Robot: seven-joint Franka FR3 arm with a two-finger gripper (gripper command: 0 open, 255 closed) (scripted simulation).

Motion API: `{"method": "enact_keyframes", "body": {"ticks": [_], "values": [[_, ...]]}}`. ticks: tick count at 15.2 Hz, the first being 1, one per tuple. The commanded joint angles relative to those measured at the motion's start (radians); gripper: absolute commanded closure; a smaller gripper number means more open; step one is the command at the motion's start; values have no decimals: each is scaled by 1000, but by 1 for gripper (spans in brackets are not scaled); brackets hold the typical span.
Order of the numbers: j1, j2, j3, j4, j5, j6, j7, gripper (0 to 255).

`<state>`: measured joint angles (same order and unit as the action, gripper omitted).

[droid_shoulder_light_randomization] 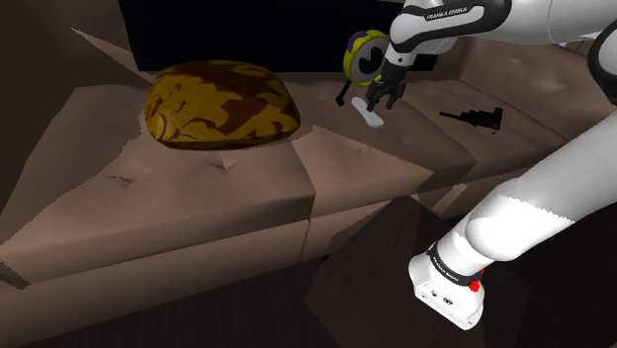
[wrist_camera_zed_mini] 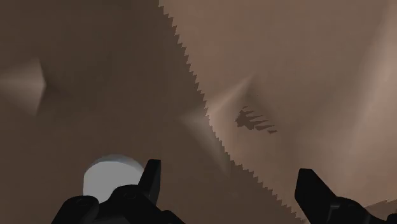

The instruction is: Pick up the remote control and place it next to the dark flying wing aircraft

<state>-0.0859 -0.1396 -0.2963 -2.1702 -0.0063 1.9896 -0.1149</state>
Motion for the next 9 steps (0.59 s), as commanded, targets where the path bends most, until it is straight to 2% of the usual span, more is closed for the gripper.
{"method": "enact_keyframes", "body": {"ticks": [1, 9], "values": [[-11, 72, -21, 42, 15, 34, -34, 0], [-71, 366, -60, 293, 113, 84, -147, 0]]}}
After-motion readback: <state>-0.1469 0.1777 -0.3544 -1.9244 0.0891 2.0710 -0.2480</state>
